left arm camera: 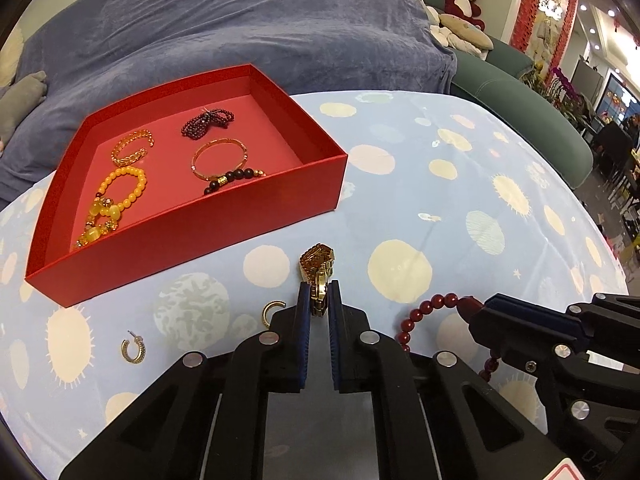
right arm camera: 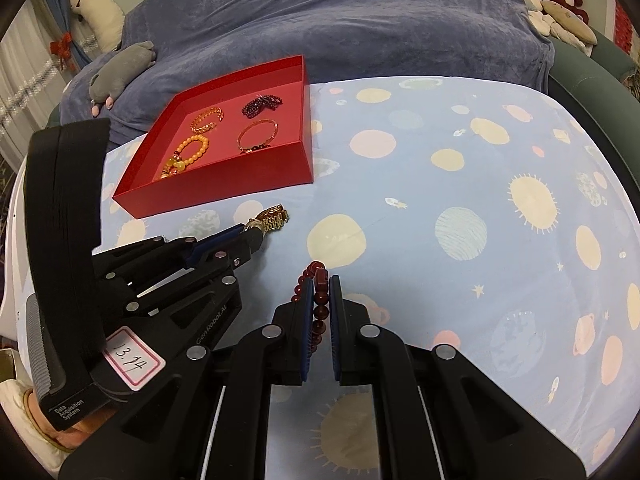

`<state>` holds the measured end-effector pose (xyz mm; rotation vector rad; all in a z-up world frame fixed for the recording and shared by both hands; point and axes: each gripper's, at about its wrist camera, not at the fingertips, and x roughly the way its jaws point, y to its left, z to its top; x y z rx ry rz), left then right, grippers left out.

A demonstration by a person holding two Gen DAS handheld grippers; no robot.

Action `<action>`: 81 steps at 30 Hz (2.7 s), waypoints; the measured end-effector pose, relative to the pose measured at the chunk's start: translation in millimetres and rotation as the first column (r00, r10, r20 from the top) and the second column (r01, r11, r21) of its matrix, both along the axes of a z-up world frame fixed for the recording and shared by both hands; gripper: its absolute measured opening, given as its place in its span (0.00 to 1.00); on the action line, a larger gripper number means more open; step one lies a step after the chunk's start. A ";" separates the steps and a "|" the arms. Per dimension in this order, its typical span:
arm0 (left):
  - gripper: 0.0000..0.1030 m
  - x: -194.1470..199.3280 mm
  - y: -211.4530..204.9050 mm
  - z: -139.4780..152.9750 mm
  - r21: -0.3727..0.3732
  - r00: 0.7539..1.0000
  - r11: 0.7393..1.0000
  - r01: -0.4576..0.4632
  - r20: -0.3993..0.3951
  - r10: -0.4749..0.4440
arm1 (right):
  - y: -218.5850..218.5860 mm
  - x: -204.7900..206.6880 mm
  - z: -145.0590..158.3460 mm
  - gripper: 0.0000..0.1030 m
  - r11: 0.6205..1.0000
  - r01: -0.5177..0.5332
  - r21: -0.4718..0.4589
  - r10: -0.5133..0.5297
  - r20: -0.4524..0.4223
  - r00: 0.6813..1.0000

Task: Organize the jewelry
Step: 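Grasp the gold wristwatch with left tool while right lifts the red bead bracelet, then carry the gold watch and red bead bracelet into the red box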

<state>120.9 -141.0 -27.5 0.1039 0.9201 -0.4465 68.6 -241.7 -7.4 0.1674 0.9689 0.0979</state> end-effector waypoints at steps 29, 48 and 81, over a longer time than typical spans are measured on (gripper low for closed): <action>0.07 -11.4 97.1 46.6 -0.005 0.978 0.978 -0.210 0.007 0.210 | 74.8 30.7 38.2 0.07 0.993 -0.100 0.060 0.096 0.075 0.993; 0.06 -3.5 124.9 64.5 -0.040 0.968 0.967 -0.250 0.017 0.251 | 76.6 54.9 44.7 0.07 0.991 -0.075 0.111 0.067 0.079 0.995; 0.07 162.2 110.3 57.7 -0.019 0.968 0.969 -0.247 0.036 0.247 | 88.0 226.8 18.5 0.07 0.995 -0.082 0.049 0.078 0.082 0.994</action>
